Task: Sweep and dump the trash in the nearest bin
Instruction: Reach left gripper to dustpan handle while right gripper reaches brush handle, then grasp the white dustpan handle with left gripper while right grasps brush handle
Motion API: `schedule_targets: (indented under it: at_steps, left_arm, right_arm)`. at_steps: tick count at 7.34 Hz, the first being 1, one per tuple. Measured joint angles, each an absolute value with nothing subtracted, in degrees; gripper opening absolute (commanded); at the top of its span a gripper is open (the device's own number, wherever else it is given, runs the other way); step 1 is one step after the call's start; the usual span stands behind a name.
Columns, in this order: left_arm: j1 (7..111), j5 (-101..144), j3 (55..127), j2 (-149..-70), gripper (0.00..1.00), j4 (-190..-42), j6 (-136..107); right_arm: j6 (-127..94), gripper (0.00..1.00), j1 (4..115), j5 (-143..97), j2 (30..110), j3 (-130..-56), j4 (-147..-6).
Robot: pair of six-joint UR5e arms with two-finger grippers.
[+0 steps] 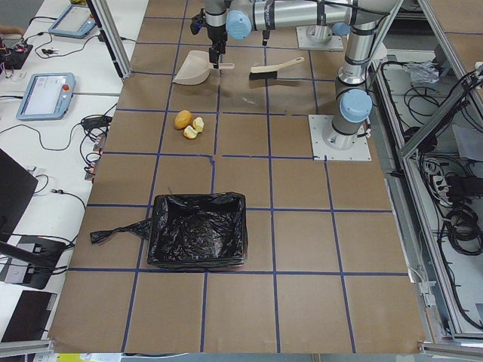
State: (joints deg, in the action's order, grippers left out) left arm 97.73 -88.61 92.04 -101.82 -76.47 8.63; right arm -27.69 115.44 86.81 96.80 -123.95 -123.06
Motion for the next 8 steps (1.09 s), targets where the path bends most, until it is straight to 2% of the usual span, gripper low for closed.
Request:
schedule_targets:
  at_steps: [4,8]
  left_arm:
    - [104.40,-83.77,91.19,-110.74,1.00,-66.48,4.71]
    - [110.39,-83.97,91.43,-115.28,0.98,-64.53,0.28]
  right_arm:
    - [-31.16,1.00,121.83,87.55,96.47,-133.60,-136.41]
    - [-33.91,1.00,126.45,89.89,96.41,-137.19,-139.90]
